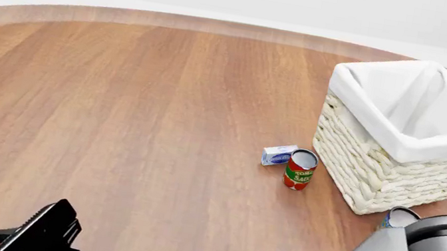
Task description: Pick up the ketchup, and put it in the basket.
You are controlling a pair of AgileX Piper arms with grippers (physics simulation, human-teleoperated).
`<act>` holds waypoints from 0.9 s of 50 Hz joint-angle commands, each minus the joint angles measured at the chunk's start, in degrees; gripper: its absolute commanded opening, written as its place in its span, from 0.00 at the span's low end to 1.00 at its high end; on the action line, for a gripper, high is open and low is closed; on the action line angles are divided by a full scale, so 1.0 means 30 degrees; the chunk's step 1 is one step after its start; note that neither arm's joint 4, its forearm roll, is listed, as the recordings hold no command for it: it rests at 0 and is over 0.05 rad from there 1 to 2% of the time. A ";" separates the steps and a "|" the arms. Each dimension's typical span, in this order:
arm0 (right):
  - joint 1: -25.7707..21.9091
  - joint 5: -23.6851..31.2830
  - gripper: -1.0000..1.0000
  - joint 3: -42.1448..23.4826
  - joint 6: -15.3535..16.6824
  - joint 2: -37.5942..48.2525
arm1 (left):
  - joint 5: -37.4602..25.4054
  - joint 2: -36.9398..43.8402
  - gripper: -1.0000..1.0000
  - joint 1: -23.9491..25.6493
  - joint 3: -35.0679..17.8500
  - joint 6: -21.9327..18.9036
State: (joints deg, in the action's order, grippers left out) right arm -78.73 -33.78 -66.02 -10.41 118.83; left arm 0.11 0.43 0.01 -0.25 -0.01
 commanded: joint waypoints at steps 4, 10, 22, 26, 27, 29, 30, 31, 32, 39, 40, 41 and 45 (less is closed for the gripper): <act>0.0576 -0.0361 0.00 0.0300 -0.0440 -0.0138 | 0.0000 0.0001 1.00 0.0002 0.0000 -0.0001; 0.0968 -0.0367 0.00 0.0270 -0.0527 -0.0167 | 0.0001 -0.0003 1.00 0.0000 0.0000 -0.0001; 0.2111 -0.0464 0.00 0.0216 -0.0753 -0.0340 | 0.0000 -0.0001 1.00 0.0001 0.0000 -0.0001; 0.2688 -0.0453 0.00 0.0171 -0.0826 -0.0586 | 0.0000 0.0000 1.00 0.0000 0.0000 0.0000; 0.2791 -0.0459 0.00 0.0166 -0.0850 -0.0634 | 0.0000 0.0000 1.00 0.0001 0.0000 -0.0002; 0.3101 -0.0450 0.00 0.0152 -0.0869 -0.0803 | 0.0000 0.0002 1.00 0.0008 0.0000 -0.0005; 0.3233 -0.0445 0.00 0.0124 -0.0893 -0.0837 | 0.0000 0.0001 1.00 -0.0004 0.0000 0.0001; 0.3421 -0.0429 0.00 0.0099 -0.0911 -0.0918 | 0.0000 0.0002 1.00 0.0001 0.0000 0.0000; 0.3562 -0.0415 0.00 0.0078 -0.0916 -0.0981 | 0.0000 0.0000 1.00 -0.0002 0.0000 0.0000; 0.4415 -0.0496 0.00 0.0046 -0.1017 -0.1361 | 0.0000 0.0002 1.00 0.0001 0.0000 0.0000; 0.4666 -0.0607 0.00 0.0083 -0.1066 -0.1455 | 0.0000 0.0002 1.00 -0.0002 0.0000 -0.0001; 0.4744 -0.0599 0.00 0.0074 -0.1097 -0.1487 | 0.0000 -0.0001 1.00 -0.0001 0.0000 0.0000; 0.5464 -0.0754 0.00 0.0089 -0.1225 -0.1770 | 0.0000 0.0004 1.00 0.0004 0.0000 -0.0004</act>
State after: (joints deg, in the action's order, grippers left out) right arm -66.51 -35.34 -65.47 -12.51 115.43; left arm 0.11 0.43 0.01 -0.25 -0.01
